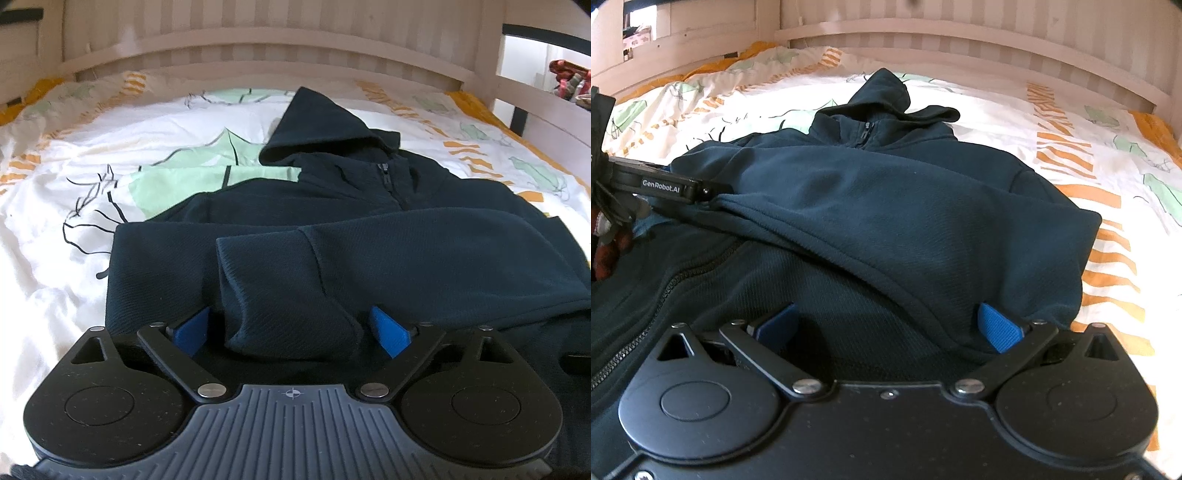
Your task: Fold large clothes
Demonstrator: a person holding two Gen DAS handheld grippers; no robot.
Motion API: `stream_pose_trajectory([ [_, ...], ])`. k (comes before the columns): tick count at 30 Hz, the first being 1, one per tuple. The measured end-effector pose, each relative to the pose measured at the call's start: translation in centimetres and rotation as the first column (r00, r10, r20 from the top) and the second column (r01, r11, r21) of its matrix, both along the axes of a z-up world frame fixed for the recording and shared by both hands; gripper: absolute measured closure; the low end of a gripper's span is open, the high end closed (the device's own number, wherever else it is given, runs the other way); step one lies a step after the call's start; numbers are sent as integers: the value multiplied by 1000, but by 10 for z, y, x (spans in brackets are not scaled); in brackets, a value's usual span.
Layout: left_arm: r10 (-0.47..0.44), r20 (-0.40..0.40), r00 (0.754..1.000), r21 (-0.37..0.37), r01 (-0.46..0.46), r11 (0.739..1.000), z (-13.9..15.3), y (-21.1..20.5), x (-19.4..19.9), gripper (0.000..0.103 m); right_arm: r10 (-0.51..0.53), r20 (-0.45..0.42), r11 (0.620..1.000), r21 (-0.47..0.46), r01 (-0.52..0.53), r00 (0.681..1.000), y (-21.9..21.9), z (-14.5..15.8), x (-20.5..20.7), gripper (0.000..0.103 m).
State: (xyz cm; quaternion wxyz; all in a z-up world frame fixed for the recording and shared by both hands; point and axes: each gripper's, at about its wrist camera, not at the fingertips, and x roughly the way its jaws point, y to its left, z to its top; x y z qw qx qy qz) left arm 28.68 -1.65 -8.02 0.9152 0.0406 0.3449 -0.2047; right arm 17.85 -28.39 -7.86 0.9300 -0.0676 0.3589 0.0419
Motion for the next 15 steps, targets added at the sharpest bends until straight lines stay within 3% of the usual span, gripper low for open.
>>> stream_pose_trajectory([
  [4,-13,-31,999,-17,12,1000,17,2,-1,13,-5,-41,1000,-1,5,999,-1,16,2,4],
  [10,-22,49,999,-70,26,997,51,1,3,13,-15,19,999,45,15,1000,-16,50,2,5],
  [15,-9,39,999,-97,12,995,63,-10,24,13,-52,64,997,51,49,997,-25,62,22,5],
])
